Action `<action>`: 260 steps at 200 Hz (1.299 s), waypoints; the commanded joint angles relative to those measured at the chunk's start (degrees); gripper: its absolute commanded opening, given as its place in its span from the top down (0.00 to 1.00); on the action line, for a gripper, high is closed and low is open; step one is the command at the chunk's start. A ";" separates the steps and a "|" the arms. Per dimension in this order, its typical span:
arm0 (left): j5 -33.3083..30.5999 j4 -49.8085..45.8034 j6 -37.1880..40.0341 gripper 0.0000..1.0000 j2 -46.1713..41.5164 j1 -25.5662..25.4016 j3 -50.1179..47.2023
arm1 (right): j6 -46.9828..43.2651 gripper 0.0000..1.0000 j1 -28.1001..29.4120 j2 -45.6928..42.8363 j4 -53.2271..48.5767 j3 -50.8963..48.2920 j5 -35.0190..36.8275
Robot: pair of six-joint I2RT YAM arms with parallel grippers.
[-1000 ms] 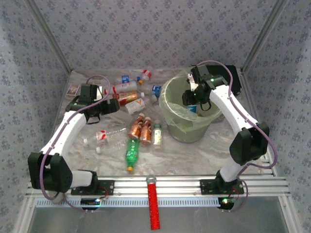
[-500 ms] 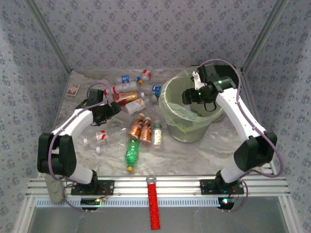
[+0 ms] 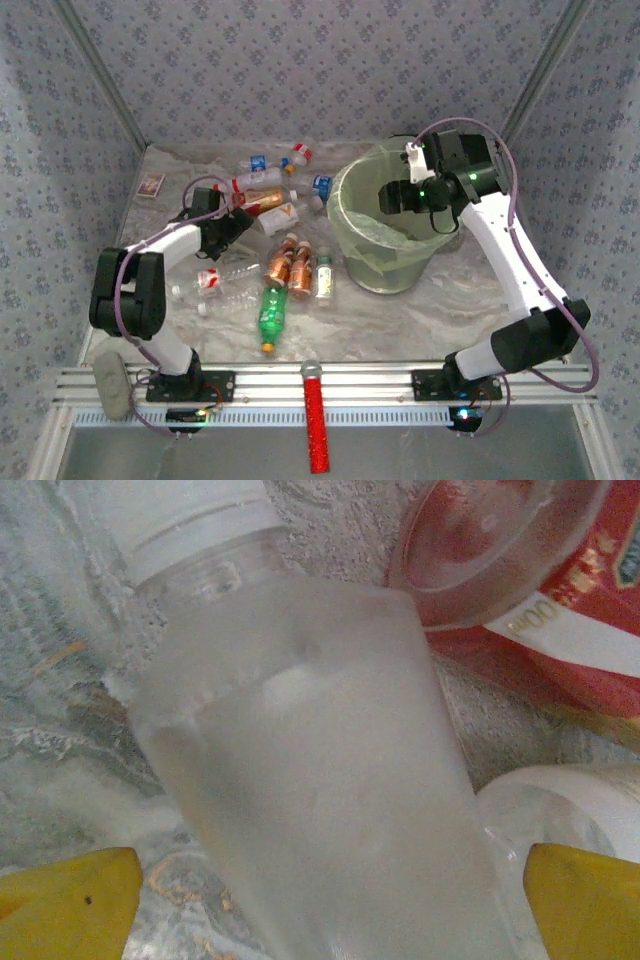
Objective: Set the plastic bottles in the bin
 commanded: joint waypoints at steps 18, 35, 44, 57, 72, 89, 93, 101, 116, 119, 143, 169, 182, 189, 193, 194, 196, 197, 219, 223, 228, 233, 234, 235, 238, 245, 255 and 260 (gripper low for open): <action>-1.12 4.21 -2.77 0.20 0.42 0.18 -2.67 | -1.27 0.21 0.24 -2.52 -1.67 0.94 -1.06; -2.08 3.71 -2.66 0.30 -1.34 0.17 -3.05 | -1.27 0.21 0.15 -3.32 -2.01 1.58 -1.94; -2.31 3.24 -2.31 0.33 -2.54 0.15 -2.92 | -1.26 0.21 0.14 -3.68 -2.12 2.02 -2.59; -2.74 2.02 -1.63 0.37 -4.18 0.27 -2.18 | -1.39 0.21 0.13 -4.31 -2.12 2.61 -3.60; -2.92 0.33 -0.63 0.39 -6.02 0.25 -0.89 | -1.60 0.21 0.24 -5.01 -1.87 3.34 -4.90; -3.08 -1.47 0.57 0.42 -8.52 0.22 0.38 | -1.79 0.21 0.36 -5.79 -1.64 4.38 -6.49; -3.10 -1.93 0.81 0.41 -9.21 0.18 0.72 | -1.92 0.21 0.47 -5.90 -1.59 4.78 -6.99; -3.10 -2.70 1.36 0.42 -10.72 0.21 1.35 | -2.04 0.21 0.65 -6.20 -1.51 5.56 -7.99; -3.05 -4.16 1.99 0.45 -14.11 0.16 2.25 | -2.27 0.21 1.32 -6.34 -1.50 7.68 -9.35; -3.02 -4.41 2.16 0.45 -14.90 0.23 2.53 | -2.30 0.22 1.44 -6.28 -1.55 8.13 -9.54; -1.39 -7.19 3.48 0.47 -21.20 0.19 4.48 | -2.41 0.22 4.03 -4.92 -1.64 12.86 -10.89; 5.57 -7.14 3.72 0.50 -26.50 -1.07 6.77 | -2.83 0.22 10.20 -0.83 -1.59 18.50 -11.81; 8.89 -6.16 3.71 0.50 -28.09 -3.13 8.26 | -3.01 0.21 13.35 2.21 -1.85 21.83 -12.72; 10.67 -5.26 3.63 0.50 -28.93 -4.28 9.22 | -2.98 0.19 14.93 3.89 -1.86 23.52 -13.34; 11.15 -4.86 3.70 0.50 -29.22 -5.13 9.91 | -2.82 0.19 15.83 4.76 -1.76 24.43 -13.45; 11.28 -4.77 3.71 0.50 -29.34 -5.41 10.00 | -2.75 0.18 16.07 5.00 -1.72 24.67 -13.50; 11.55 -4.66 3.78 0.50 -29.43 -5.98 10.31 | -2.54 0.18 16.48 5.46 -1.69 25.07 -13.56; 11.61 -4.59 3.79 0.50 -29.53 -6.19 10.51 | -2.47 0.18 16.57 5.70 -1.68 25.25 -13.60; 12.99 -2.06 2.68 0.50 -30.51 -10.97 13.30 | -1.63 0.13 21.46 10.50 -1.15 28.95 -14.92; 13.07 -1.63 2.26 0.50 -30.52 -11.69 13.72 | -1.70 0.12 22.36 11.41 -1.21 29.61 -14.89; 13.01 -1.21 2.06 0.50 -30.54 -12.48 14.28 | -1.83 0.11 23.28 12.36 -1.26 30.20 -14.79; 12.94 -0.96 1.89 0.50 -30.43 -13.22 14.79 | -1.86 0.11 24.06 13.21 -1.33 30.85 -14.67; 12.92 -0.89 1.84 0.50 -30.39 -13.37 14.86 | -1.87 0.11 24.19 13.49 -1.33 30.95 -14.59; 12.91 -0.85 1.81 0.50 -30.36 -13.49 14.98 | -1.88 0.11 24.25 13.71 -1.33 31.09 -14.55; 12.83 -0.70 1.67 0.50 -30.30 -13.86 15.20 | -1.84 0.10 24.53 14.13 -1.33 31.40 -14.53; 12.82 -0.19 1.38 0.50 -30.02 -14.76 15.68 | -1.84 0.10 25.20 15.43 -1.33 32.06 -14.21; 12.80 0.78 0.63 0.50 -29.69 -15.74 15.97 | -1.48 0.09 25.39 16.74 -1.24 32.59 -13.79; 12.77 1.44 0.27 0.51 -29.56 -16.17 15.97 | -1.22 0.09 25.43 17.42 -1.24 32.85 -13.65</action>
